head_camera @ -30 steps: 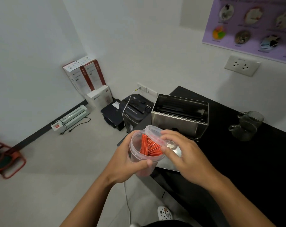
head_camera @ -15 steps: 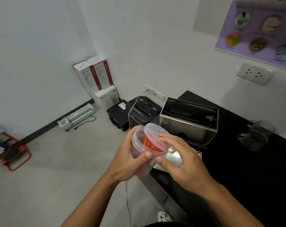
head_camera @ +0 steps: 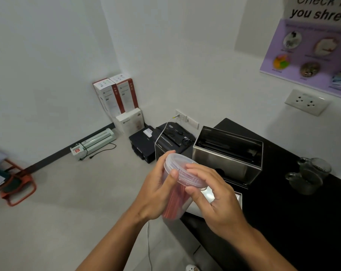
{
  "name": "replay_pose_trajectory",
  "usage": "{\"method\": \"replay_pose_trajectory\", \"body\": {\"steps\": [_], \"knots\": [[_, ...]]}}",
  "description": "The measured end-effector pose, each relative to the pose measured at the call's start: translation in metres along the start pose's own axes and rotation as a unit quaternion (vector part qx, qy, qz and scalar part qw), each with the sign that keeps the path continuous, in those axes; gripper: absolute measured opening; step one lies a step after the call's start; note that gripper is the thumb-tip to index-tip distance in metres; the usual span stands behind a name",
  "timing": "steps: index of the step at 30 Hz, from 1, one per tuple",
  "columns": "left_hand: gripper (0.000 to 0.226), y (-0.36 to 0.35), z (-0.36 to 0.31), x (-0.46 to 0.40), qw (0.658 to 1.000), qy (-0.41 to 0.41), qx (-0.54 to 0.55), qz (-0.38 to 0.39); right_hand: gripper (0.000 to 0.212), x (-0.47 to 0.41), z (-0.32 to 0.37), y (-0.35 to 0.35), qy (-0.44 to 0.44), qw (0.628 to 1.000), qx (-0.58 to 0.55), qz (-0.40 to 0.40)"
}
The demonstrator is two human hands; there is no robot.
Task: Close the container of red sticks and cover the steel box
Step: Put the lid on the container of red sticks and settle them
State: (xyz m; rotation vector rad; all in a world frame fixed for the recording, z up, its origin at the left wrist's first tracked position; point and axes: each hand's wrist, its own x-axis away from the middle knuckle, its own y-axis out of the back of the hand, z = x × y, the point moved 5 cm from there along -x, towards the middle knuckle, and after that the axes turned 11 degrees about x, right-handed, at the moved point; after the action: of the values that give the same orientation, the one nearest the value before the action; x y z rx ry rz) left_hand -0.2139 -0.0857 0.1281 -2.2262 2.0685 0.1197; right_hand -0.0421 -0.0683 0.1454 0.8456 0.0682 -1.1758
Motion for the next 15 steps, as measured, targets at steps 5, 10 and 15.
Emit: {"method": "replay_pose_trajectory", "body": {"steps": [5,10,15], "knots": [[0.077,-0.001,-0.006,-0.004,0.997,-0.007,0.049,-0.053,0.086,0.003,-0.02,-0.016,-0.154,0.98,-0.125,0.015],[0.05,-0.008,-0.002,-0.006,0.993,0.004,0.077,-0.089,0.088,0.011,-0.017,-0.046,-0.169,0.955,-0.219,0.102],[0.069,0.01,-0.01,-0.014,0.998,0.027,0.021,-0.05,0.079,0.007,-0.025,-0.035,-0.173,0.956,-0.226,0.073]]}}
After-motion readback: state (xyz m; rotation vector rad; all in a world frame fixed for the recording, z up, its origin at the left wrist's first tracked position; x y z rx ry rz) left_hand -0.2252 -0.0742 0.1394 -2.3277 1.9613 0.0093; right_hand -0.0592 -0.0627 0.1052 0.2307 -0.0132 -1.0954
